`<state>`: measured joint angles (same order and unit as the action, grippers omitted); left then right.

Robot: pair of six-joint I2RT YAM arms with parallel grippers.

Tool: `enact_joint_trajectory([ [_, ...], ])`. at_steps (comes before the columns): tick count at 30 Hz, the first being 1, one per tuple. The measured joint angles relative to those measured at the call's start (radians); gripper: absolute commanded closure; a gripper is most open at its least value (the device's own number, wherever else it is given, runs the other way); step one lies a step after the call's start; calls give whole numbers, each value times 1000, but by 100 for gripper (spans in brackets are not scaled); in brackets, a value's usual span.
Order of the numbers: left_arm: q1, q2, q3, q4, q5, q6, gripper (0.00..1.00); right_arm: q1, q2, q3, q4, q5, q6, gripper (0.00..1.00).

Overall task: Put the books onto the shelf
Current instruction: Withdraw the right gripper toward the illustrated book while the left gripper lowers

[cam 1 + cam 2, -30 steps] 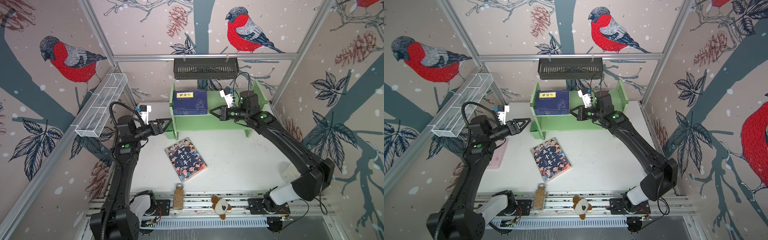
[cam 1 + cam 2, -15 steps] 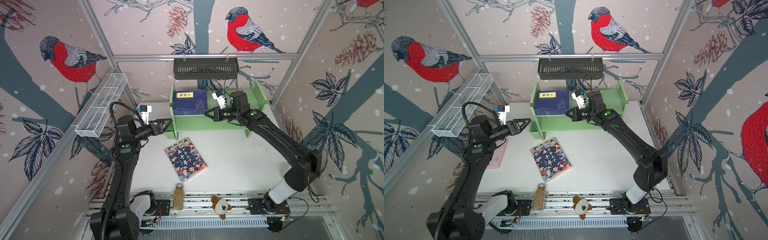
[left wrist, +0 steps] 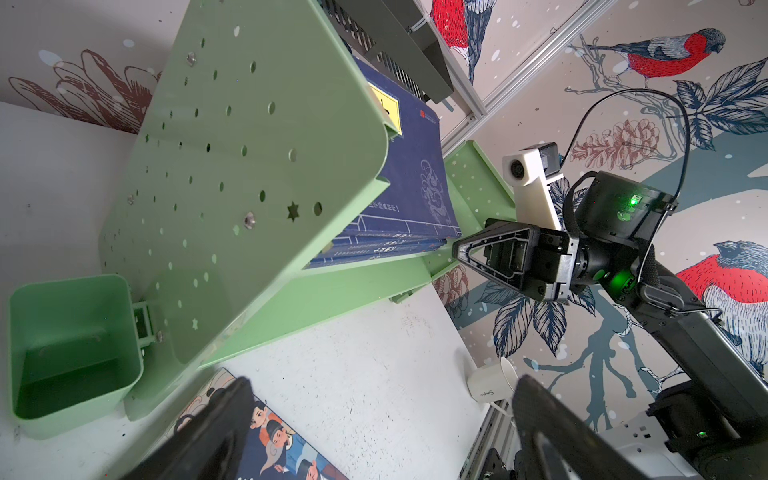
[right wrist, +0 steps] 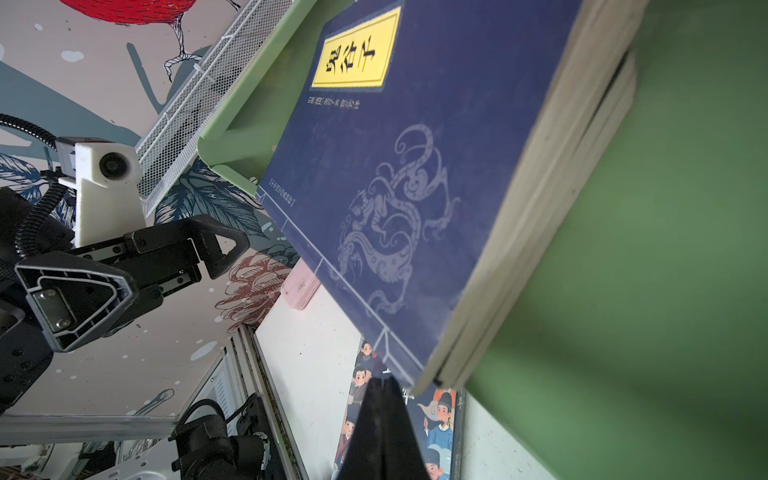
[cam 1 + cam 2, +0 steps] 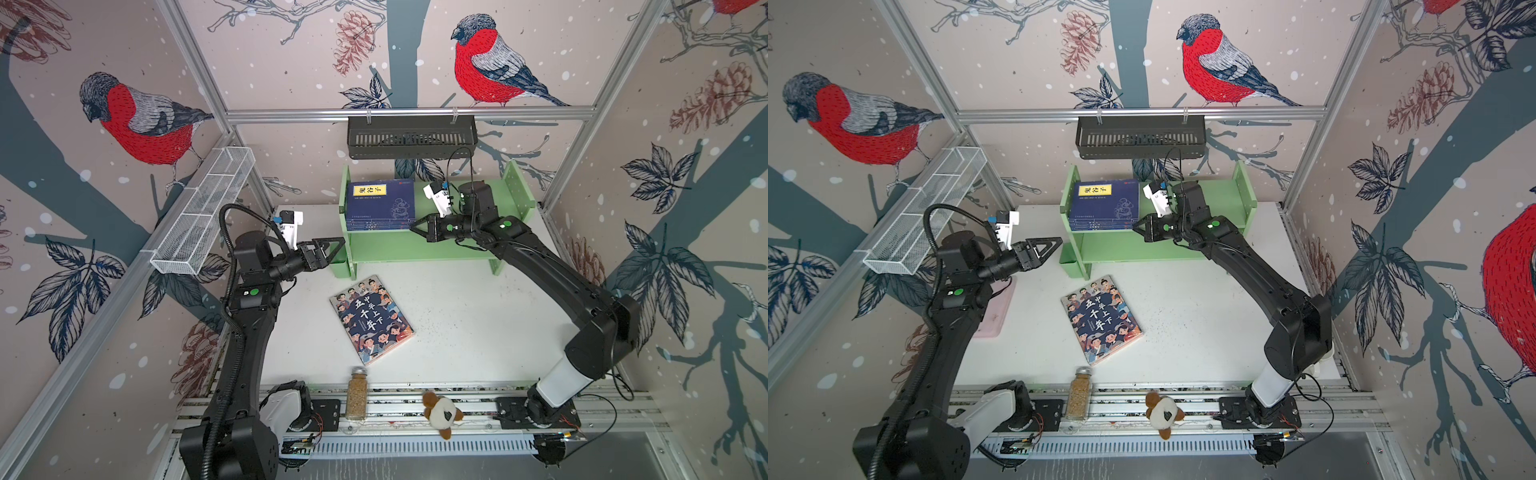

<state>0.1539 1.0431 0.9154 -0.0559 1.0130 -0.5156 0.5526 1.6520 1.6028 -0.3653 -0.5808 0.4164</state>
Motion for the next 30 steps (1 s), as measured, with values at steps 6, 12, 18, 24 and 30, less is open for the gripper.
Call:
enact_joint_trajectory([
  [6, 0, -4, -4, 2, 0, 0, 3, -6, 6, 10, 0, 3, 0, 97],
  [12, 0, -7, -6, 4, 0, 0, 3, -10, 12, 17, 0, 3, 0, 96],
  [18, 0, -10, -7, -3, -4, 0, 3, -5, -9, 1, -3, 2, 0, 87],
  [24, 0, 7, -5, -93, -81, 0, 3, 22, -153, -135, 11, -3, 7, 71],
  [30, 2, 64, -78, -217, -152, -28, 3, 85, -312, -381, 39, -7, 57, 63],
])
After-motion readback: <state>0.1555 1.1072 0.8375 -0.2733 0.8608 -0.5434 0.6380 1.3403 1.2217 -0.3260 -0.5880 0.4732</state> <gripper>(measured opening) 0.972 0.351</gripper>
